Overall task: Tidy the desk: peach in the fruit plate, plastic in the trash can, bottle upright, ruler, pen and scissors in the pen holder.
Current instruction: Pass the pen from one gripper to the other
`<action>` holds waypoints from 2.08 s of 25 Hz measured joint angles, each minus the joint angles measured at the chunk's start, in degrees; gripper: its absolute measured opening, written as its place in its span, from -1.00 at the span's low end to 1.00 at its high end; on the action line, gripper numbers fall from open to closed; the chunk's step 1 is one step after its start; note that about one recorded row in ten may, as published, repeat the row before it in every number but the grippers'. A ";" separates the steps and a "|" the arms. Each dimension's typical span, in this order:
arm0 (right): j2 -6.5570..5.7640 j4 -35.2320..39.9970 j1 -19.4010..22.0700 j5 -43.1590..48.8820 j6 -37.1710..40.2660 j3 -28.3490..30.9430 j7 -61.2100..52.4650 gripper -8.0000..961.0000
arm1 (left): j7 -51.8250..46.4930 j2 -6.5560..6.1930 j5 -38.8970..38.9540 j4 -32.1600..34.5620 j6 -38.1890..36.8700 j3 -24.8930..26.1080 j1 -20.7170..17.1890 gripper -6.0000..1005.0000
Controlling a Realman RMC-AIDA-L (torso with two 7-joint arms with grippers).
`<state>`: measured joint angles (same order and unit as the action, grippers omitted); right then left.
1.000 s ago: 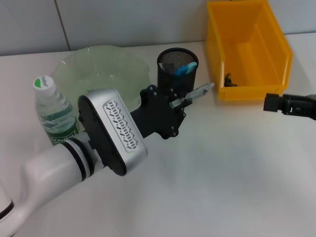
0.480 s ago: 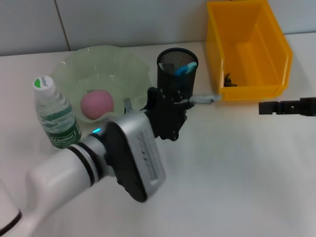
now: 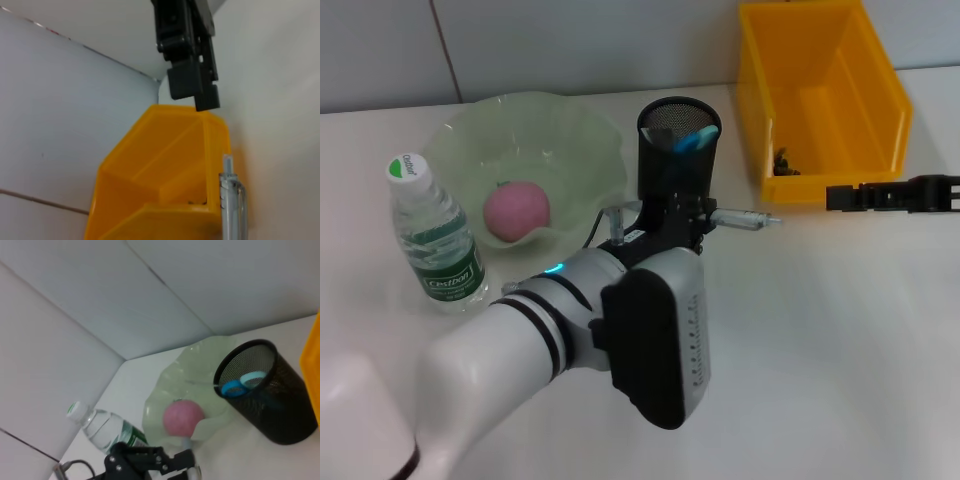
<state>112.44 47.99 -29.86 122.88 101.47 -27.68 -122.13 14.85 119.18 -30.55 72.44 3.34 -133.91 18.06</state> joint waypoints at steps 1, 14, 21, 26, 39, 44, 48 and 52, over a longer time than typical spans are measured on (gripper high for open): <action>0.26 0.37 -0.10 -0.13 -0.48 0.00 -0.40 0.55 | 0.01 0.00 -0.59 0.81 1.69 -0.48 0.06 -0.71; 1.69 -0.28 -2.15 -0.65 -2.91 0.48 -4.25 0.54 | -3.29 -0.01 -2.56 7.96 22.39 -6.21 4.96 -0.71; 2.33 -3.20 -3.49 -1.96 -3.99 0.30 -4.45 0.53 | -13.84 0.00 -2.63 8.16 27.52 -6.77 7.84 -0.71; 2.41 -3.79 -4.26 -2.05 -5.63 -0.12 -4.39 0.53 | -14.53 0.00 -2.66 8.19 27.62 -7.22 7.77 -0.71; 1.66 -8.16 -6.31 -1.70 -8.19 -2.99 -4.60 0.51 | -14.71 0.00 -2.93 8.57 29.09 -7.92 8.14 -0.71; 1.64 -8.63 -6.90 -1.67 -8.43 -3.02 -4.61 0.51 | -14.73 0.00 -3.07 8.33 29.47 -7.97 8.11 -0.71; 1.74 -8.68 -7.22 -1.67 -9.20 -4.39 -4.91 0.51 | -14.74 0.00 -3.12 8.23 29.77 -7.91 8.15 -0.70; 1.82 -8.70 -7.27 -1.67 -10.01 -5.29 -5.46 0.50 | -14.76 0.00 -3.12 8.05 29.80 -7.65 8.21 -0.70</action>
<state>114.27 39.28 -37.14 121.21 91.46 -32.97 -127.59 0.09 119.18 -33.67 80.49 33.14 -141.56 26.27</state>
